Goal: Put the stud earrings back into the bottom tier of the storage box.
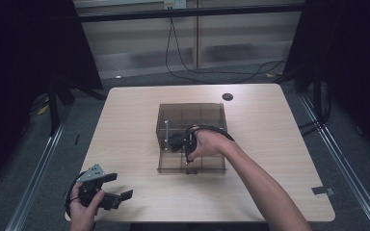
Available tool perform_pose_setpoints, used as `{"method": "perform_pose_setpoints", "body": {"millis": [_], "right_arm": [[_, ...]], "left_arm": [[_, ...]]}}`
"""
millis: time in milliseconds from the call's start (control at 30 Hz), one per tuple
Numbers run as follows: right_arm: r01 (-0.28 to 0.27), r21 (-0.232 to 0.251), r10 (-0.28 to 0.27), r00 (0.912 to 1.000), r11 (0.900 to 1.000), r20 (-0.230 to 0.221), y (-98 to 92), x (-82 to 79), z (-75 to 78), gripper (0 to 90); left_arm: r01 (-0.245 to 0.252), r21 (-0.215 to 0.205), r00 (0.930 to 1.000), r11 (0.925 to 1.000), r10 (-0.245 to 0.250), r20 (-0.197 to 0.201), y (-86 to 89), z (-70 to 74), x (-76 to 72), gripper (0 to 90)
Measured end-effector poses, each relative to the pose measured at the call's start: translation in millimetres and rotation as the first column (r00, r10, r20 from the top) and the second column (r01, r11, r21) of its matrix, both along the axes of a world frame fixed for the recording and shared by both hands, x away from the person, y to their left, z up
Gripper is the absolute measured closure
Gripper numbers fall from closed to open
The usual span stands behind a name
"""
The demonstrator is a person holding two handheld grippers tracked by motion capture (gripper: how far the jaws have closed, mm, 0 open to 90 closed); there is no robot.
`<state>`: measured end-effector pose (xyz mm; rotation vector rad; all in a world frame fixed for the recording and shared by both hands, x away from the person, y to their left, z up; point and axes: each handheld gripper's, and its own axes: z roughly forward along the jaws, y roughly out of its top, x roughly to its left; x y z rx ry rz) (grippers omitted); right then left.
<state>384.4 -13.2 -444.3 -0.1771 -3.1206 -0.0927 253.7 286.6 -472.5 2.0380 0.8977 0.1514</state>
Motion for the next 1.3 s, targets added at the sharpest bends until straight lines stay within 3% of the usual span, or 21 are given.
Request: {"method": "perform_pose_setpoints", "body": {"millis": [233,533,667,767,867,967,1033,1133,1200,1300], "right_arm": [[0.029,-0.025,-0.029,0.9996,0.999,-0.006,-6.7,1.8,-10.7,85.2],[0.03,-0.02,-0.031,0.9995,0.999,-0.011,-7.4,1.6,-16.1,82.3],[0.046,0.012,-0.046,0.9989,0.999,-0.006,-13.9,0.2,-12.5,78.5],[0.073,0.072,-0.074,0.9972,0.995,0.008,-24.5,-3.8,-4.1,75.0],[0.111,0.143,-0.115,0.993,0.984,0.025,-37.5,-8.0,1.1,71.3],[0.153,0.213,-0.167,0.9846,0.965,0.051,-52.8,-11.2,6.0,67.7],[0.179,0.269,-0.201,0.9779,0.947,0.058,-61.9,-15.4,9.6,64.2],[0.228,0.356,-0.266,0.9621,0.906,0.061,-78.5,-22.2,12.2,59.2],[0.257,0.39,-0.304,0.9505,0.884,0.064,-87.9,-25.2,12.0,57.0],[0.293,0.463,-0.361,0.9306,0.837,0.063,-103.9,-30.3,9.8,54.4]], "left_arm": [[0.004,-0.004,1.0,1.0,-0.004,-0.001,-0.7,-0.5,0.3,2.9],[0.004,0.003,1.0,1.0,-0.004,0.0,0.6,-0.3,0.7,3.0],[0.005,0.004,1.0,1.0,-0.005,0.001,0.7,-0.3,0.7,3.0],[0.004,0.004,1.0,1.0,-0.004,0.001,0.7,-0.3,0.7,2.9],[0.005,0.004,1.0,1.0,-0.005,0.0,0.1,-0.6,0.7,3.0],[0.0,0.005,1.0,1.0,0.0,-0.003,-0.9,-0.6,0.2,3.0],[0.002,0.003,1.0,1.0,-0.002,-0.002,-0.9,-0.5,0.2,3.0],[-0.002,0.006,1.0,1.0,0.002,-0.003,-0.9,-0.9,0.7,3.0],[-0.001,0.006,1.0,1.0,0.001,-0.004,-1.0,-1.0,0.6,3.0],[-0.002,0.009,1.0,1.0,0.002,0.0,-0.8,-0.8,0.7,3.0]]}}
